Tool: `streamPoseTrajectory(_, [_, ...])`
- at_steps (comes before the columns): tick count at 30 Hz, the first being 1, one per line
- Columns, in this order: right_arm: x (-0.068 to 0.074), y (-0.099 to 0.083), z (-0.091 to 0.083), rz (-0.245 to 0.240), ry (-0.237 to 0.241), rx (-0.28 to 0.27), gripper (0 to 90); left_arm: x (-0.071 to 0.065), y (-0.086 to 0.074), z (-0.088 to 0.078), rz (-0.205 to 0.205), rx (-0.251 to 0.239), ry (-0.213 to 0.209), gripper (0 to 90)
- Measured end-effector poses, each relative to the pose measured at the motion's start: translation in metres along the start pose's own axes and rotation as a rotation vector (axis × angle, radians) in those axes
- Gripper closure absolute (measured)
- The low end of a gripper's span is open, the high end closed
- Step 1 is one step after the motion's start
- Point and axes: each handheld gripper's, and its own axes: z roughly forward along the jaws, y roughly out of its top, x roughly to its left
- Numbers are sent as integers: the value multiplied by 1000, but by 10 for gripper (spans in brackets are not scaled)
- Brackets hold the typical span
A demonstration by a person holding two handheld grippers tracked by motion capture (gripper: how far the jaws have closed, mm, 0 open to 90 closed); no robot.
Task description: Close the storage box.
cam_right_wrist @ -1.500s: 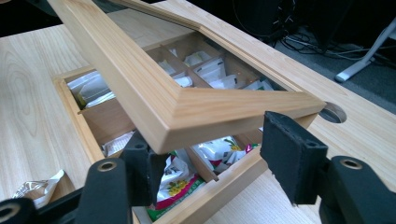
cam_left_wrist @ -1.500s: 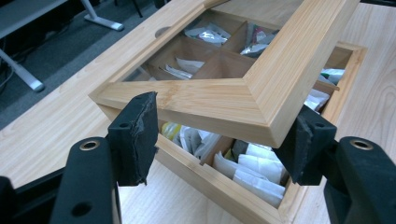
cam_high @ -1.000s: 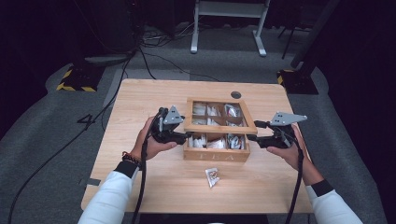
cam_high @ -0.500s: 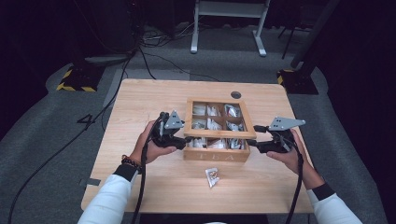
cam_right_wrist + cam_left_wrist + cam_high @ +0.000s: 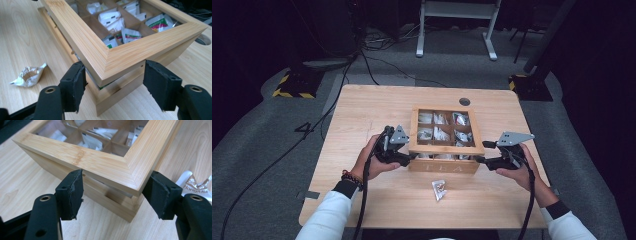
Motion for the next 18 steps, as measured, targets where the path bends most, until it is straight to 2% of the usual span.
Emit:
streamPoseTrajectory(4, [4, -3, 2, -23, -11, 27, 356, -3, -3, 4, 14, 20, 2, 340])
streamPoseTrajectory(7, [6, -6, 5, -26, -16, 41, 363, -3, -6, 5, 10, 25, -15, 340])
streamPoseTrajectory(12, [7, -14, 8, 1, -8, 35, 382, -2, -10, 6, 2, 34, -28, 341])
streamPoseTrajectory(14, [8, -18, 9, -2, -2, 35, 388, -5, -12, 11, 22, 68, -14, 342])
streamPoseTrajectory(18, [8, -21, 7, 21, 10, 12, 409, -6, -15, 12, 14, 53, -23, 355])
